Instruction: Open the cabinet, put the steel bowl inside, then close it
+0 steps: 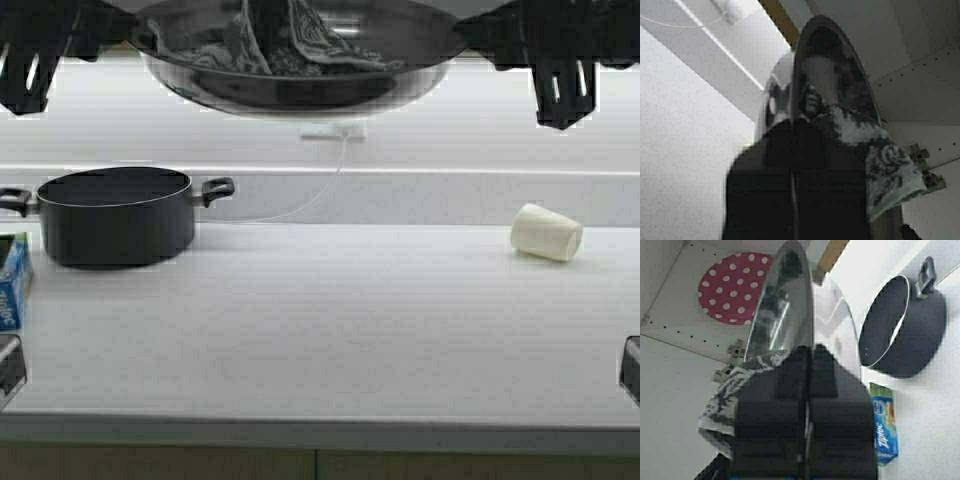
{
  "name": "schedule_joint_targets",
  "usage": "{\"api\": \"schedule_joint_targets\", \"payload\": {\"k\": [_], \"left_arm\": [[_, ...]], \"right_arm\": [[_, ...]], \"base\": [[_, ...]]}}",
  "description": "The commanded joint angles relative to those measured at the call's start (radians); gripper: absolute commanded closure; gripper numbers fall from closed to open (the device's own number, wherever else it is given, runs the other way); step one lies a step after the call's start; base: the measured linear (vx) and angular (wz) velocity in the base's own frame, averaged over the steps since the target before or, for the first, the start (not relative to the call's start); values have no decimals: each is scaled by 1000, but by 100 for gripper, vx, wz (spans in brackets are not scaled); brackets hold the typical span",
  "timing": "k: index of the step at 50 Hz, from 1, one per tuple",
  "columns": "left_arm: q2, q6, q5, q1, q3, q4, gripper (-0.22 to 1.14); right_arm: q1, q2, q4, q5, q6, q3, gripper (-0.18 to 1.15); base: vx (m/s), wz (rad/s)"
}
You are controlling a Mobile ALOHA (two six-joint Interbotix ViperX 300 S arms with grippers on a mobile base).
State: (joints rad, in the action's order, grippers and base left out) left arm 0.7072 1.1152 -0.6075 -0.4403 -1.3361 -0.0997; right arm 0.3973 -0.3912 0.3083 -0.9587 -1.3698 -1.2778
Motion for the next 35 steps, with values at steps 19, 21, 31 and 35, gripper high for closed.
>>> {"api": "schedule_joint_targets", "payload": {"k": [19, 21, 31, 35], "left_arm": [[-6, -14, 241, -15, 241, 21, 88], [-32, -14, 239, -15, 267, 21, 88], [-129, -14, 219, -15, 370, 18, 88], [-158, -14, 209, -15, 402, 18, 88]], "right_arm": [[89, -153, 9, 370, -28, 284, 90], [89, -150, 12, 399, -28, 316, 90], [87, -91, 9, 462, -23, 413, 90], [83, -57, 8, 465, -23, 445, 90]], "base": [[2, -3], [2, -2], [3, -1], [8, 1]]}}
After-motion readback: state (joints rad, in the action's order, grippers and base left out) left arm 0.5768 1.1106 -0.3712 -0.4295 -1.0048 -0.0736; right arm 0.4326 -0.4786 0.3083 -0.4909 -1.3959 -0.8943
